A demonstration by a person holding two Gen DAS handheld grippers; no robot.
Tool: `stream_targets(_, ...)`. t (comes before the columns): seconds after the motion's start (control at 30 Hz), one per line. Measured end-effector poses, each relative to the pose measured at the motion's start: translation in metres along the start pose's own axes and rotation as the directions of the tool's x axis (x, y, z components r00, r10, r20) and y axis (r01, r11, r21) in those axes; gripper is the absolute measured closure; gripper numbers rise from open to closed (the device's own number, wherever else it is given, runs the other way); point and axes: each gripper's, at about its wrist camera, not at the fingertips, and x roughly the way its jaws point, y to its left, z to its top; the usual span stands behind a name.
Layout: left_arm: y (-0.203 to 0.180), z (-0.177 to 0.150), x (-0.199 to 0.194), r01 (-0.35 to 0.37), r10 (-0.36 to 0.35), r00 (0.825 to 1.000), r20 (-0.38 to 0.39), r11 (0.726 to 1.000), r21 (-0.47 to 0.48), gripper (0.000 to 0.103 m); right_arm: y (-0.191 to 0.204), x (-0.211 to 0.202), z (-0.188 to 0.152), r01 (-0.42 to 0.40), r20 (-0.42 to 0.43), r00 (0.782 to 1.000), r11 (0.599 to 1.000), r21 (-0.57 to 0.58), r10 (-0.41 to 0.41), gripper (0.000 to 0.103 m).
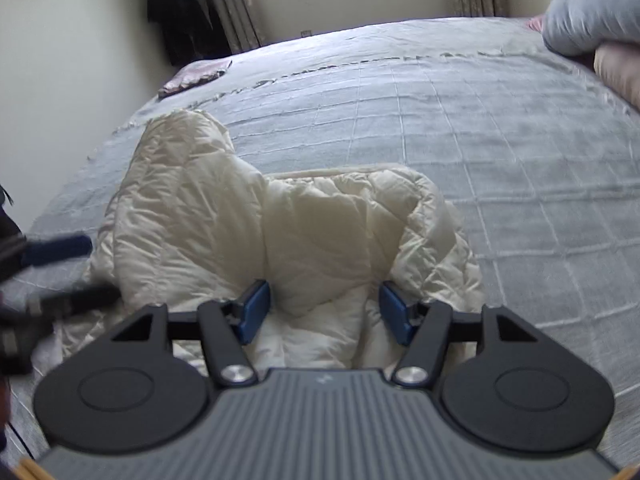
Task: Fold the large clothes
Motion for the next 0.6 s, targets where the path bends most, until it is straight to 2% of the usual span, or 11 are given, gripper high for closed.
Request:
stream_targets(0.13, 0.006, 0.012, 0.029, -0.033, 0.033, 0.999, 0.002, 0.999, -0.008, 0.048, -0.009, -0.002, -0.01, -0.007, 0.031, 0.999, 1.0, 0.009, 0.006, 0.044)
stream_targets(0.23, 0.009, 0.013, 0.056, -0.071, 0.071, 0.997, -0.018, 0.997, -0.005, 0.049, -0.011, 0.002, -0.013, -0.001, 0.031, 1.0, 1.0, -0.014, 0.002, 0.044)
stream_targets(0.37, 0.023, -0.004, 0.091, -0.08, 0.073, 0.995, -0.072, 0.991, -0.108, 0.049, -0.019, 0.014, -0.017, -0.001, 0.021, 1.0, 1.0, -0.015, 0.001, 0.044)
stream_targets(0.47, 0.023, -0.006, 0.088, -0.081, 0.073, 0.995, -0.074, 0.989, -0.124, 0.048, -0.022, 0.019, -0.017, -0.009, 0.015, 1.0, 1.0, -0.001, 0.009, 0.044)
stream_targets(0.6, 0.018, 0.0, 0.057, -0.094, 0.088, 0.995, -0.051, 0.988, -0.123, 0.046, -0.016, 0.0, -0.013, -0.025, -0.002, 1.0, 0.999, -0.028, 0.025, 0.039)
